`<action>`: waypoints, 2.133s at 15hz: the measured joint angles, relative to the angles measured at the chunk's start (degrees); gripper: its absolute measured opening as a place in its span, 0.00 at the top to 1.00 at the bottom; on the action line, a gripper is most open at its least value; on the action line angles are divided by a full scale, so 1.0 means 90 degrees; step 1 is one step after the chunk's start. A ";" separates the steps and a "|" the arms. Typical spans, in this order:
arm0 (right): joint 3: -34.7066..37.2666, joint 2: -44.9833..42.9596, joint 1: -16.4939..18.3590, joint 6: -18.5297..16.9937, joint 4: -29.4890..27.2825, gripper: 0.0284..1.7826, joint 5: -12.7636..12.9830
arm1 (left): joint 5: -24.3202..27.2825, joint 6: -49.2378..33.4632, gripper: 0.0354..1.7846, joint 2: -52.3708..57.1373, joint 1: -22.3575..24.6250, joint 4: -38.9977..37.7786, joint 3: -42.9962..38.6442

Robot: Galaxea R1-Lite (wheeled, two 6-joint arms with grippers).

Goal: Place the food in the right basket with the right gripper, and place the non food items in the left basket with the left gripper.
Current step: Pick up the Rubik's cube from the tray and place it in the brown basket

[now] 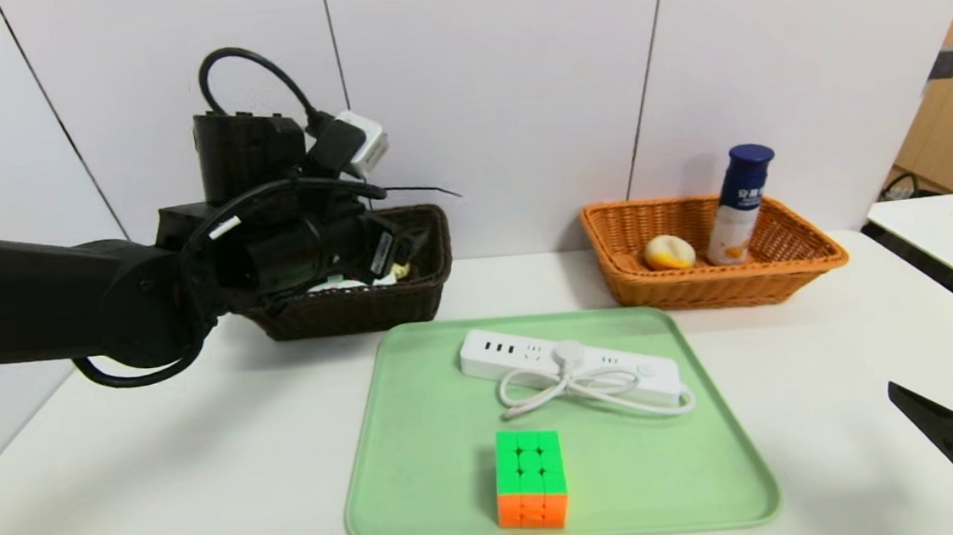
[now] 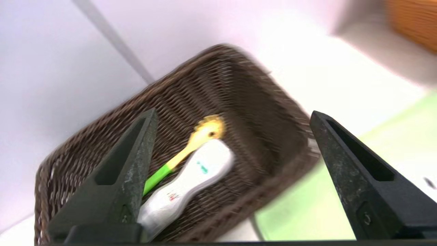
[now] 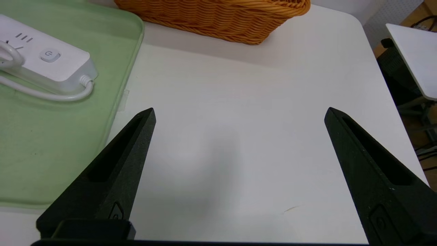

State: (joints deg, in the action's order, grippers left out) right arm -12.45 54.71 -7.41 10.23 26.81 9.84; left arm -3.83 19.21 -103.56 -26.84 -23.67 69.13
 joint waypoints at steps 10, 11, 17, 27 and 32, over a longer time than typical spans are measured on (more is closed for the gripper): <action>0.0256 -0.0481 0.0004 -0.0004 -0.0027 0.04 -0.0004 | -0.0336 -0.0818 0.07 0.1816 -0.2171 0.2752 -0.0828; 0.0331 -0.0524 0.0007 -0.0007 -0.0035 0.04 -0.0004 | -0.0811 -0.1602 0.06 0.1875 -0.2477 0.2844 -0.0815; 0.0615 -0.0765 0.0004 -0.0089 -0.0030 0.04 -0.0007 | -0.3084 -0.4775 0.06 0.1865 -0.3390 0.4424 -0.0662; 0.0563 -0.1716 -0.0037 0.0141 -0.1582 0.04 -0.0004 | -0.2667 -0.7041 0.06 0.1433 -0.4750 0.5558 -0.0169; 0.0372 -0.1987 0.0012 0.0144 -0.1690 0.04 -0.0004 | -0.2624 -0.7104 0.06 0.0822 -0.4792 0.5516 0.0219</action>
State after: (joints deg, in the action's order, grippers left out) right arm -9.09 36.83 -7.30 11.52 11.59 9.80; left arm -27.44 -44.73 -96.16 -69.97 25.97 71.11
